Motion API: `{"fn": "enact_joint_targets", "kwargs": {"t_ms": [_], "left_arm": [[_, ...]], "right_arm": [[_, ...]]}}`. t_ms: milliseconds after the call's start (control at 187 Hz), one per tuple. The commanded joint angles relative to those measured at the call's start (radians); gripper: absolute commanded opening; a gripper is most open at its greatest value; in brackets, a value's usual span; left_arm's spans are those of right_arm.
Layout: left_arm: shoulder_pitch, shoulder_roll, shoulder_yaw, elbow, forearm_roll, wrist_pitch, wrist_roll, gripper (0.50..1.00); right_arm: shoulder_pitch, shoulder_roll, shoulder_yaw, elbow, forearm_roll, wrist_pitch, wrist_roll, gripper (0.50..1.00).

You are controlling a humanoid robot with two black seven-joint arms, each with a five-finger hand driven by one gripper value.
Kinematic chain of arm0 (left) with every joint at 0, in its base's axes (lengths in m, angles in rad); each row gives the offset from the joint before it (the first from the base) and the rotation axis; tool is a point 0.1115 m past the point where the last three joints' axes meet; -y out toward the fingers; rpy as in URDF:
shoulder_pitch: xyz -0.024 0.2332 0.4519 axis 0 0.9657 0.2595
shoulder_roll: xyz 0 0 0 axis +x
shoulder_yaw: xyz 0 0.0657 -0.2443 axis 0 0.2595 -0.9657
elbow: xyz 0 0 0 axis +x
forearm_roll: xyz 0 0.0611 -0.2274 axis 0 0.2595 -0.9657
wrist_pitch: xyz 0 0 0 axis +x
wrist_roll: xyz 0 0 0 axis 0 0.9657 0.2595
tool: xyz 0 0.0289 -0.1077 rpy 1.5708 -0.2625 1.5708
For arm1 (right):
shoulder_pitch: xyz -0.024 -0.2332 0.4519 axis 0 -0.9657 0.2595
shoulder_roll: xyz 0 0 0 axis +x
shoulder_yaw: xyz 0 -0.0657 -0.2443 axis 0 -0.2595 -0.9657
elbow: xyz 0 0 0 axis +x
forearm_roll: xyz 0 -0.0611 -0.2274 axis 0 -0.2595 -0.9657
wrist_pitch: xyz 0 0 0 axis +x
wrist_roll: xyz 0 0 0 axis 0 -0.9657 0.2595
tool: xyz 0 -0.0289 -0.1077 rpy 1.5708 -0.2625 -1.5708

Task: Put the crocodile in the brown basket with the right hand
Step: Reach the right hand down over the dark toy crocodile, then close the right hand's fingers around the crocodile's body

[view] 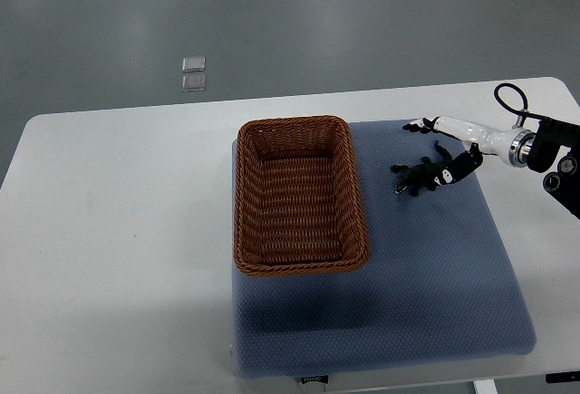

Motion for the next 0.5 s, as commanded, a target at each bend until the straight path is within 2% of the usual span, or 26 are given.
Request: {"fn": "enact_joint_targets", "kwargs": {"t_ms": [0, 107, 304, 496], "left_arm": [[0.000, 0.000, 0.000, 0.000, 0.000, 0.000, 0.000, 1.000], [0.000, 0.000, 0.000, 0.000, 0.000, 0.000, 0.000, 1.000], [0.000, 0.000, 0.000, 0.000, 0.000, 0.000, 0.000, 1.000], [0.000, 0.000, 0.000, 0.000, 0.000, 0.000, 0.000, 1.000]], "right_arm": [[0.014, -0.016, -0.051, 0.000, -0.006, -0.011, 0.001, 0.928], [0.018, -0.016, -0.085, -0.002, -0.012, -0.069, 0.001, 0.928], [0.024, -0.016, -0.130, -0.002, -0.020, -0.105, 0.001, 0.924], [0.028, -0.015, -0.183, -0.002, -0.028, -0.170, 0.001, 0.917]]}}
